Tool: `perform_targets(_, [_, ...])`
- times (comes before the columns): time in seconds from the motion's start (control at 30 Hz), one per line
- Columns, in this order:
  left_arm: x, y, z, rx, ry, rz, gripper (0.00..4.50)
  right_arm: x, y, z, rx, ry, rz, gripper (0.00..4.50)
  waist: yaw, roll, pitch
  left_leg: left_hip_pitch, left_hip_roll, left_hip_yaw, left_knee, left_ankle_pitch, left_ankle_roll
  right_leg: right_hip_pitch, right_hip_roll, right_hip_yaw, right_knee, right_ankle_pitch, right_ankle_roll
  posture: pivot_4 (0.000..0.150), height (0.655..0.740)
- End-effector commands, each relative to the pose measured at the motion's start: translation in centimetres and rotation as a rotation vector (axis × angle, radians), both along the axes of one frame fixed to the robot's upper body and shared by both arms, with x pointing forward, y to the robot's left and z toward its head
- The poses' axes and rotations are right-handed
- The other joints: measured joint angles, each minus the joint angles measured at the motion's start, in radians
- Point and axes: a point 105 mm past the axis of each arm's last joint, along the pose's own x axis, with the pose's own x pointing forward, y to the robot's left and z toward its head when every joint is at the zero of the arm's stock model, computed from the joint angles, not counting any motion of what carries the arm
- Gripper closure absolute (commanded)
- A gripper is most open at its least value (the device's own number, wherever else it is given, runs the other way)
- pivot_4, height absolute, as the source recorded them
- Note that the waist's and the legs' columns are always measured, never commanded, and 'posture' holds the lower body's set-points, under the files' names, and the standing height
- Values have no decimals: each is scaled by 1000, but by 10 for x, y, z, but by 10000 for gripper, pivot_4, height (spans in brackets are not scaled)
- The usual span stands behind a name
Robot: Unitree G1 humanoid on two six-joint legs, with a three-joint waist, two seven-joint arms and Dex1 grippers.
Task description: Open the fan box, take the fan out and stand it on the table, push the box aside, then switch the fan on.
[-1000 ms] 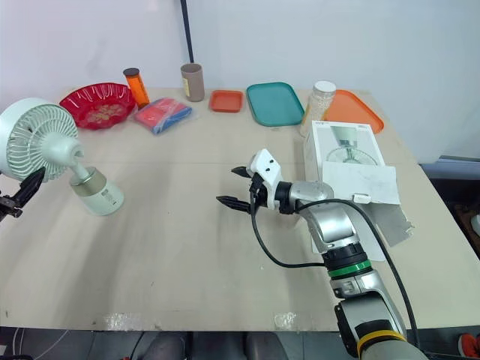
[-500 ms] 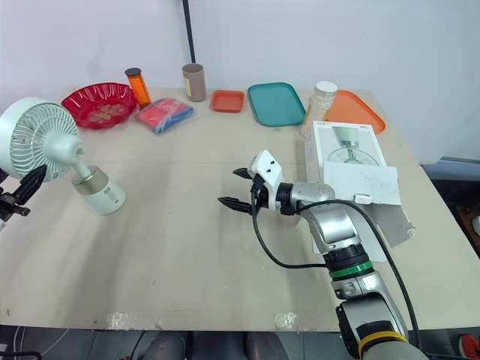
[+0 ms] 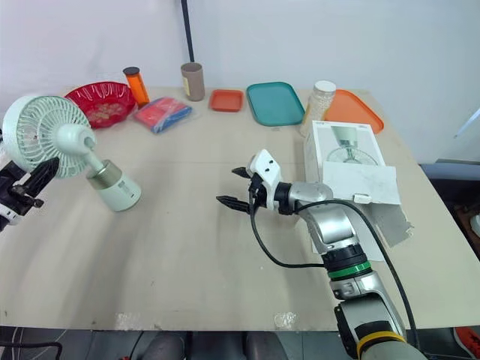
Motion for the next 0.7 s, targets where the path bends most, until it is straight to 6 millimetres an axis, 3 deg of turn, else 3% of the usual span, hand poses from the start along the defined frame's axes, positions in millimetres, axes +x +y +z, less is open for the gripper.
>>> perform_targets(0.03, [-3, -41, 53, 99, -189, -96, 25337, 3, 15, 43, 69, -91, 1, 0, 1, 0, 0, 0, 0, 0, 0, 1, -1, 0, 0, 0, 0, 0, 0, 1500, 7400])
perform_targets(0.17, [8, -58, 51, 128, -180, -110, 25337, 4, 30, 59, 95, -92, -4, 0, 0, 0, 0, 0, -1, 0, 0, 1, -1, 0, 0, 0, 0, 0, 0, 1500, 7400])
perform_targets(0.4, [26, -105, 45, 121, -175, -204, 25337, 1, 50, 79, 151, -39, -27, 0, 0, 0, 0, -1, -1, 0, 0, 1, -2, -1, 0, 0, 0, 0, 0, 1500, 7400])
perform_targets(0.53, [35, -113, 41, 124, -160, -183, 25337, 3, 57, 79, 165, 3, -56, 0, 0, 0, 0, -1, -1, 0, 0, 1, -2, -1, 0, 0, 0, 0, 0, 1500, 7400])
perform_targets(0.7, [39, -123, 35, 130, -130, -182, 25337, 14, 66, 64, 156, 67, -146, 0, -2, 0, 0, -1, -1, 0, 0, 1, -2, -2, 0, 0, 1, 0, 0, 1500, 7400])
